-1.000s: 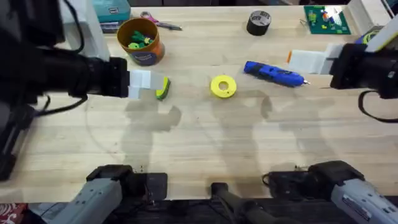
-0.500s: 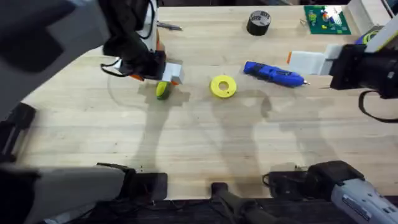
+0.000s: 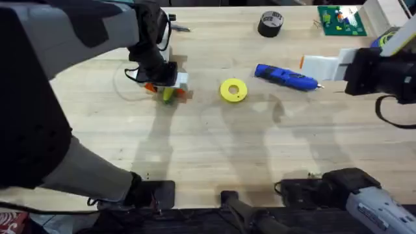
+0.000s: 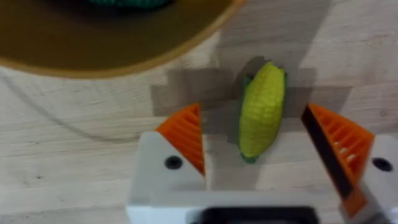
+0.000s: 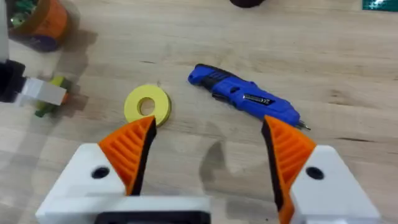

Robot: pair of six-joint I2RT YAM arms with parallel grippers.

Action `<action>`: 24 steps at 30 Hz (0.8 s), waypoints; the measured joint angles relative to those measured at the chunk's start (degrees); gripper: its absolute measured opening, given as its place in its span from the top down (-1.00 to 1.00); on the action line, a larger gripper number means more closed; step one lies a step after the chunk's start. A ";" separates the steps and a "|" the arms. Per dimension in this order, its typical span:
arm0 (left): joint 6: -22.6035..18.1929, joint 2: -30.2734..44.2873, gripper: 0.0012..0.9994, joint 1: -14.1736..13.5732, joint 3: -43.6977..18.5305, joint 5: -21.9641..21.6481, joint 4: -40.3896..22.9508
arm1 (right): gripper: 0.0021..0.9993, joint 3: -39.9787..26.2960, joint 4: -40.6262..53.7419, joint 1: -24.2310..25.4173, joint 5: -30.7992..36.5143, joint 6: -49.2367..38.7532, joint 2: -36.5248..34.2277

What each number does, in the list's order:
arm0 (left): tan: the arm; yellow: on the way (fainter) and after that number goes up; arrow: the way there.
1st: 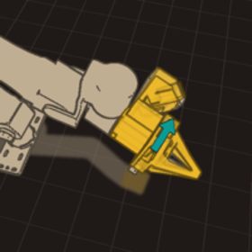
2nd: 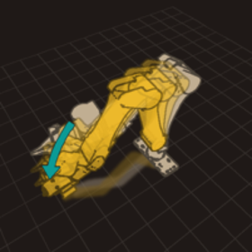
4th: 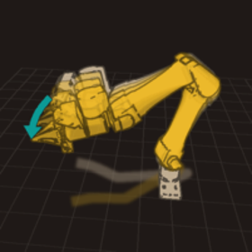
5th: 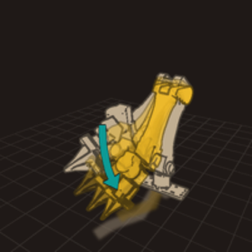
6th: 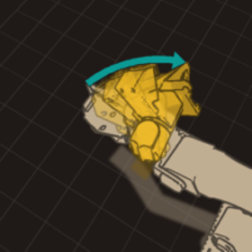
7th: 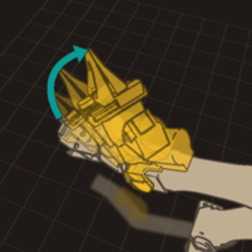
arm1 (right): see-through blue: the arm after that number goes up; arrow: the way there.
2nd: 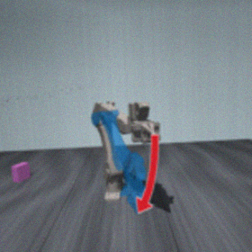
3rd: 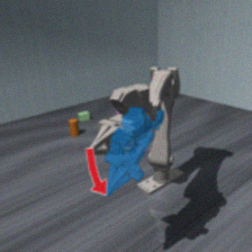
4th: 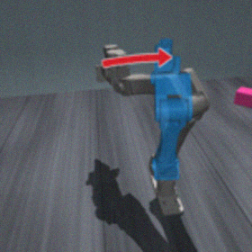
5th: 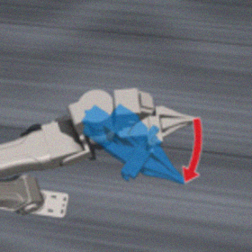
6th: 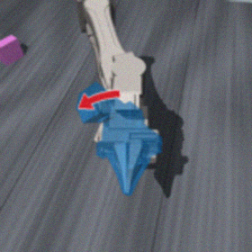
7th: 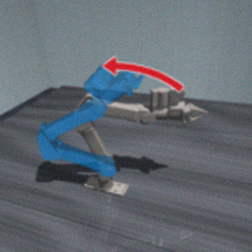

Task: Pick up the gripper from the table and insert it into the empty holder that is missing its gripper. Then pick up a screw, insert it into the mounting hole, and use the screwdriver to tighten it. Finally, clean up the table by picking up the vegetable and placing it into the bucket.

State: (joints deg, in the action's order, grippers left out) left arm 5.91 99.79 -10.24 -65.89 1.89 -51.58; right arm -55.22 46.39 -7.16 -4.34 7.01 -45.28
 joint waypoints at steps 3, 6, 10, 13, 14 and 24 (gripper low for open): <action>0.13 0.01 -0.14 0.00 0.00 0.00 0.01 | -0.99 0.00 0.00 0.00 0.00 -0.18 0.00; 0.27 0.00 0.55 0.00 -0.03 -0.09 0.05 | -0.99 0.00 -0.01 0.00 0.00 -0.20 0.00; 0.22 -0.17 0.95 0.00 -0.39 -0.03 0.03 | -0.99 0.00 -0.01 0.00 0.00 -0.21 0.01; 0.20 -0.17 0.95 0.00 -0.39 0.00 0.01 | -0.99 0.00 -0.01 0.00 0.00 -0.22 0.00; 0.22 -0.17 0.95 0.00 -0.39 0.00 -0.01 | -0.99 0.00 0.00 0.00 0.00 -0.22 0.00; 0.38 -2.23 0.95 1.10 -12.71 -0.15 -8.98 | -0.99 0.00 0.00 0.00 0.00 -0.22 0.00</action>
State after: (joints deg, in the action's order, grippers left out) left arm 6.28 97.55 -9.14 -78.60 1.74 -60.57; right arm -55.22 46.39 -7.16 -4.34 6.79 -45.28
